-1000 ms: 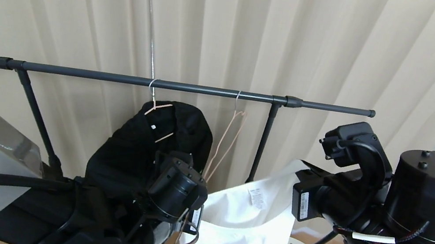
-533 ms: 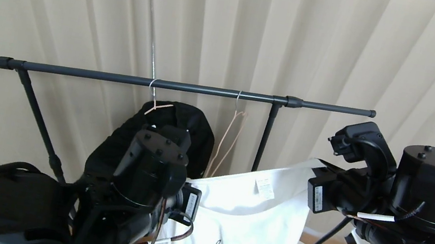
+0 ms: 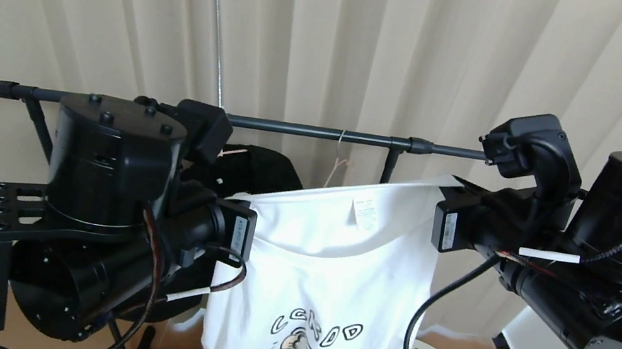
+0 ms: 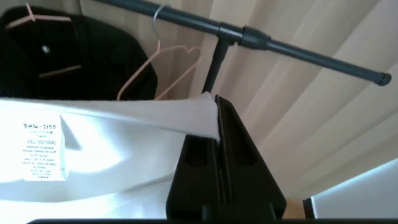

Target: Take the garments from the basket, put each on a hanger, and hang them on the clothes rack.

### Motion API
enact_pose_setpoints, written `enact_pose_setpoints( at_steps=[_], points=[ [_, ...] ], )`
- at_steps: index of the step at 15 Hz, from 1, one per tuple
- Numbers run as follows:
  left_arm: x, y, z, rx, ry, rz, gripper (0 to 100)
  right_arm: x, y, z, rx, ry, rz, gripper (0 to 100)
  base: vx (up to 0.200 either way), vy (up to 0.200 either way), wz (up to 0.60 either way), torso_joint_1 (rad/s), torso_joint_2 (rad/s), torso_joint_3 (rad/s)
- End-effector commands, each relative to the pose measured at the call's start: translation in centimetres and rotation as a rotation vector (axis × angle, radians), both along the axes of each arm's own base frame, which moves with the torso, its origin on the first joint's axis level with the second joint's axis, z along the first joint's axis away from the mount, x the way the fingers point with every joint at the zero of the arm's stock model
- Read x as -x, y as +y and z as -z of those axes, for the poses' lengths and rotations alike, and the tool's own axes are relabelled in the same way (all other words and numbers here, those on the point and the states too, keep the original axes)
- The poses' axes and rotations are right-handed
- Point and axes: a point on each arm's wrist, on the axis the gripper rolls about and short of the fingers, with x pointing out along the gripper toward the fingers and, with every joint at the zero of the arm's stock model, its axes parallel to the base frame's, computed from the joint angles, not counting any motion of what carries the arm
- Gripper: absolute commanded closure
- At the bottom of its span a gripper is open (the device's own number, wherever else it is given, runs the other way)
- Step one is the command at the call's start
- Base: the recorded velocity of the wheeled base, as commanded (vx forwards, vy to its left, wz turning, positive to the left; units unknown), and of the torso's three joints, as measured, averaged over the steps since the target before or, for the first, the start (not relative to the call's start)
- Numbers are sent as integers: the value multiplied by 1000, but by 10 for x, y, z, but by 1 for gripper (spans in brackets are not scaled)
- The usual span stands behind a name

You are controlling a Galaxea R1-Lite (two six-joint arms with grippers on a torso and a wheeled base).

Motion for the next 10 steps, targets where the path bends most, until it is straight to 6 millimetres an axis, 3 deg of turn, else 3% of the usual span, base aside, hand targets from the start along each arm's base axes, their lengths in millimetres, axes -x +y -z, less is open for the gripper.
enact_pose_setpoints(
  at_steps=[1, 8, 10],
  points=[
    [4, 7, -14, 31, -38, -11, 100, -7, 5, -1, -19, -23, 6, 100, 0, 0, 0, 0, 0, 0],
    [-1, 10, -23, 19, -74, -22, 100, -3, 2, -10, -53, -62, 10, 100, 0, 0, 0, 0, 0, 0],
    [-17, 8, -25, 8, -82, -36, 100, 5, -4, -10, -43, -57, 8, 100, 0, 0, 0, 0, 0, 0]
  ],
)
